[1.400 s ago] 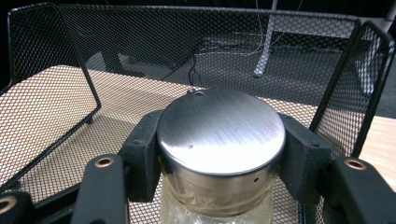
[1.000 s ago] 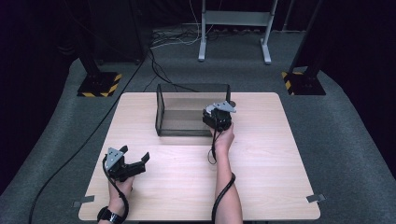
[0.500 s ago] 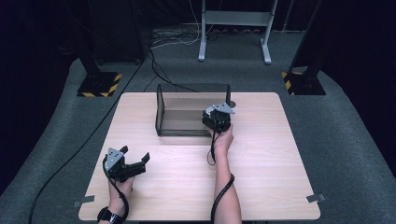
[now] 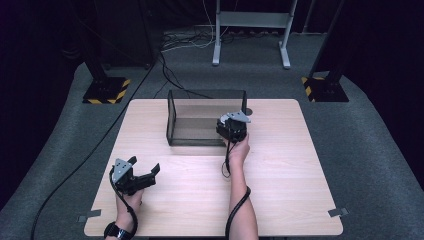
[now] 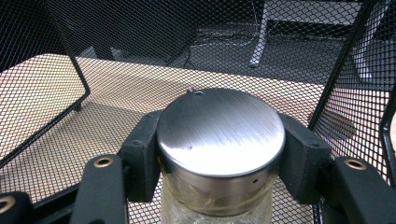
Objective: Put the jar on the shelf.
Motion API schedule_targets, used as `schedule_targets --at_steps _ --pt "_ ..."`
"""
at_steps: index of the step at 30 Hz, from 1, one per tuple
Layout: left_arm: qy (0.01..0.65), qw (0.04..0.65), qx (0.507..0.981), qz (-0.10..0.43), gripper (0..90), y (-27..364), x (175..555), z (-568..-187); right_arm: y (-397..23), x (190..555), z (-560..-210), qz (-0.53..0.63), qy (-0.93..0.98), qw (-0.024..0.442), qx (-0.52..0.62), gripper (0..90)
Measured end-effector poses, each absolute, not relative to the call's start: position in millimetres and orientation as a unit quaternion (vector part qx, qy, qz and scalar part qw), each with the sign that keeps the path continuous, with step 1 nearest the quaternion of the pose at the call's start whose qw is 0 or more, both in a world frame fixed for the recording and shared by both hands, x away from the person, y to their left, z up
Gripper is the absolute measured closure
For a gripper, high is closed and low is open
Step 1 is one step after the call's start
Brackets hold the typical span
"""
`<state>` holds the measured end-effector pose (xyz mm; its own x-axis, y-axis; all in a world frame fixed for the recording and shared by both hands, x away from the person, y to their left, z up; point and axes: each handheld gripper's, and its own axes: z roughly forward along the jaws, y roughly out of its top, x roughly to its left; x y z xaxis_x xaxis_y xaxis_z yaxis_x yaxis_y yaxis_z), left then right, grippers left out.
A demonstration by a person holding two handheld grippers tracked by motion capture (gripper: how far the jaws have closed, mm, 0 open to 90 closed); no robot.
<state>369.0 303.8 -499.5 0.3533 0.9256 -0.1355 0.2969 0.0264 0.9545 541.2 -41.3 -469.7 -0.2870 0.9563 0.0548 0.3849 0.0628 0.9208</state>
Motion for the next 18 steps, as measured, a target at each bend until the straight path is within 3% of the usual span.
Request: schedule_targets --at_steps 18 --pt "0.483 0.529 0.631 0.297 0.0 302.5 369.1 -498.9 -39.4 540.3 -470.5 0.455 0.662 0.316 0.505 37.9"
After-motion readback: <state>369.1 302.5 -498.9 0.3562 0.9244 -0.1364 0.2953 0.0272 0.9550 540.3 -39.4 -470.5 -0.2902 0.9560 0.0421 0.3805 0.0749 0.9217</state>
